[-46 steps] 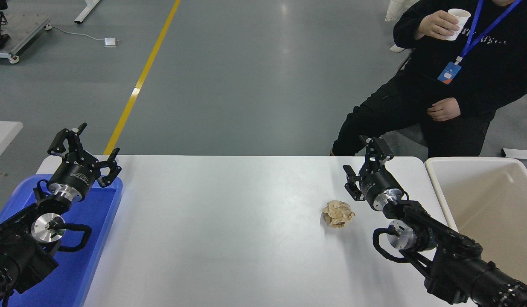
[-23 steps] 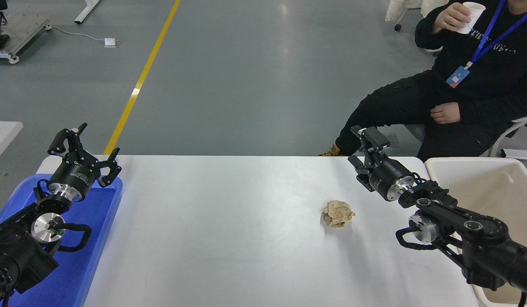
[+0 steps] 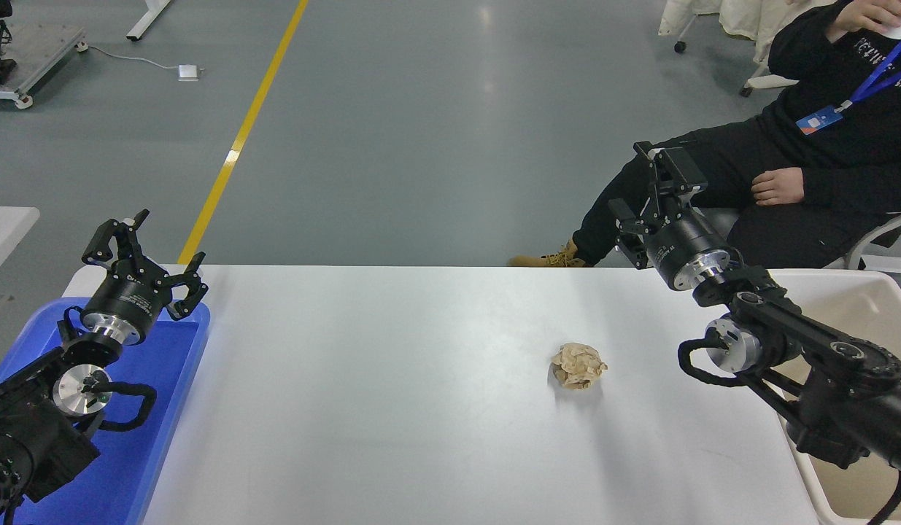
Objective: Clean the table surface
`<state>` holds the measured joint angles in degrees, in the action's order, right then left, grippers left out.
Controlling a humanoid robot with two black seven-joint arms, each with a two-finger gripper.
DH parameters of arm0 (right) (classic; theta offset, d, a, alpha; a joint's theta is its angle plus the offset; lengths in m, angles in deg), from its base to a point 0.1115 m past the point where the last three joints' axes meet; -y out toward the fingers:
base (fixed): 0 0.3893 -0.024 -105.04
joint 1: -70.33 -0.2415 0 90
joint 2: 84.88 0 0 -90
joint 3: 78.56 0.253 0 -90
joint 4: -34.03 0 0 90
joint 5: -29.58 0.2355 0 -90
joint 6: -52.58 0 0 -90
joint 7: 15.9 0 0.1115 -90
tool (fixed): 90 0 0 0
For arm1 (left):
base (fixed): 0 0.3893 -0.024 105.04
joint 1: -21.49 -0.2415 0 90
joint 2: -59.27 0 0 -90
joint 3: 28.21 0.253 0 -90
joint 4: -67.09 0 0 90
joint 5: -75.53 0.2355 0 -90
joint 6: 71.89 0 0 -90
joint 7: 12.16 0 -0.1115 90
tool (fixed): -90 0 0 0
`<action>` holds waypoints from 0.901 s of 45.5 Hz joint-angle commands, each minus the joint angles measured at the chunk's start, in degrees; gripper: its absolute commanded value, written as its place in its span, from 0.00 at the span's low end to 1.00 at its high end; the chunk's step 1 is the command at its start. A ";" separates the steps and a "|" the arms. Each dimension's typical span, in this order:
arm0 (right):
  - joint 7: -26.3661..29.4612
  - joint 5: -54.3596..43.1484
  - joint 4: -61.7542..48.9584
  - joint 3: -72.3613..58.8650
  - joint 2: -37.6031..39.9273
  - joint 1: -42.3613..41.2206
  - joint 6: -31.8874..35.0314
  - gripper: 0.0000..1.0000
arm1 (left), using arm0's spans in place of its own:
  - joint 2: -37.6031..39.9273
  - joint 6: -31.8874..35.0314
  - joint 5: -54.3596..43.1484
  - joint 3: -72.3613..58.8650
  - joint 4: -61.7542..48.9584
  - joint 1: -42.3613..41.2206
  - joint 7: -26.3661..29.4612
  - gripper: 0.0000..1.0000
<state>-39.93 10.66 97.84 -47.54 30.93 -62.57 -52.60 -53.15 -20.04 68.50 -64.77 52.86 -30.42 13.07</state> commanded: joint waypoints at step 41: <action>19.09 -7.54 11.52 -73.73 2.94 -38.48 5.33 1.00 | 0.00 0.00 0.00 0.00 0.00 -0.03 0.00 1.00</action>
<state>-29.76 2.32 107.14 -109.39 38.06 -92.89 -51.35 -53.14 -20.04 68.50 -64.77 52.86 -30.43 13.06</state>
